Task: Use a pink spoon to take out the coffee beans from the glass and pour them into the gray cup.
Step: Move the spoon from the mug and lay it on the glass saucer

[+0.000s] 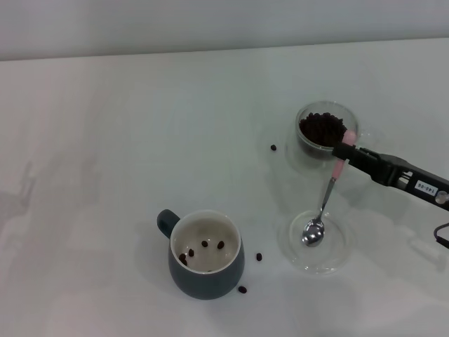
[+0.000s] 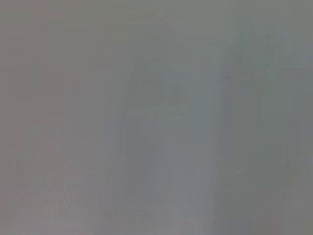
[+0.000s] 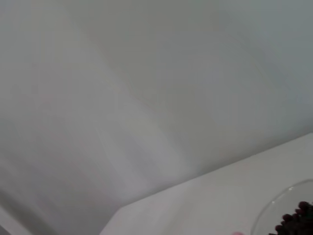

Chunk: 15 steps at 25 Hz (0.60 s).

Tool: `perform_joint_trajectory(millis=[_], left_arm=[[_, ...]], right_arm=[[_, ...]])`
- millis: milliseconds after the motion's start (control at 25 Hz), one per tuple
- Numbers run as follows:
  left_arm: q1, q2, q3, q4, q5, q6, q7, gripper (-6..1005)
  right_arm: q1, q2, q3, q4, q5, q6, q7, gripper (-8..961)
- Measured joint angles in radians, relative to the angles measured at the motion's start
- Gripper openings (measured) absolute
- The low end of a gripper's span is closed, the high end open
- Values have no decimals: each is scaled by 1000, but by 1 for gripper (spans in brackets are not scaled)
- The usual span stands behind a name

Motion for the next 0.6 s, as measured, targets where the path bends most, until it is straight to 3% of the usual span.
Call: perform_joint_trajectory(millis=[600], left_arm=[[-1, 0, -2, 1, -6, 13, 0, 566]], right_arm=[[-15, -4, -1, 5, -22, -16, 38, 148]])
